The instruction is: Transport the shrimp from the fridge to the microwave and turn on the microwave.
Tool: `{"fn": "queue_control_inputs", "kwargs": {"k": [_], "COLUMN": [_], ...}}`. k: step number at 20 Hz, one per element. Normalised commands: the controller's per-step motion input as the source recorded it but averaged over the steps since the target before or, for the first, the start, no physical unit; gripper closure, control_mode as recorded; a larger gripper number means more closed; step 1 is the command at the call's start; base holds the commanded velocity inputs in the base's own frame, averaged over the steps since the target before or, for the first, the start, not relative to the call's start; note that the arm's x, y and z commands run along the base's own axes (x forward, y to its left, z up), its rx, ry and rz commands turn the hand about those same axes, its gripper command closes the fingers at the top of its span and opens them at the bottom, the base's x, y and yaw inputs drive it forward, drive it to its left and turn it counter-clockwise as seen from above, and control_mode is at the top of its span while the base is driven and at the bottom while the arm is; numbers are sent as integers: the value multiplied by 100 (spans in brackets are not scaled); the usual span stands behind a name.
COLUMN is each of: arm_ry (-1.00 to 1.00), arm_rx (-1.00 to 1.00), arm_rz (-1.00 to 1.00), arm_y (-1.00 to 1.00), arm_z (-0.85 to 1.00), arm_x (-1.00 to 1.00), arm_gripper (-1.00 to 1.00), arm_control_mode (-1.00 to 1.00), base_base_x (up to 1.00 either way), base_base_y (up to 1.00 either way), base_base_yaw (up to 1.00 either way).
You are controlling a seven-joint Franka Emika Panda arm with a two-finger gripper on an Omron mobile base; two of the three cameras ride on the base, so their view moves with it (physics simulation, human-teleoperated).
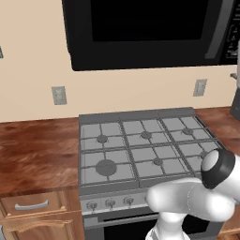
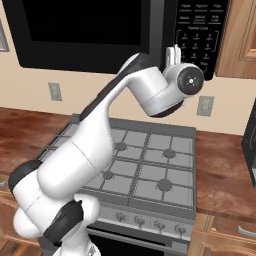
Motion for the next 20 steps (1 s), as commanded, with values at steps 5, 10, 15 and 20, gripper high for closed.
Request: {"fn": "queue_control_inputs", "kwargs": {"k": [5, 10, 15, 20], "arm_ry": [-3, -2, 0, 0], "arm_rx": [2, 3, 4, 6], "arm_rz": [0, 0, 0, 0], "arm_y": [-25, -14, -12, -20], "arm_z": [0, 0, -3, -1], "arm_x": [12, 20, 19, 19], "arm_gripper": [-100, -100, -100, -100], "arm_control_mode": [-100, -100, -100, -100], "base_base_x": [0, 0, 0, 0], "base_base_y": [0, 0, 0, 0], "base_base_yaw": [0, 0, 0, 0]}}
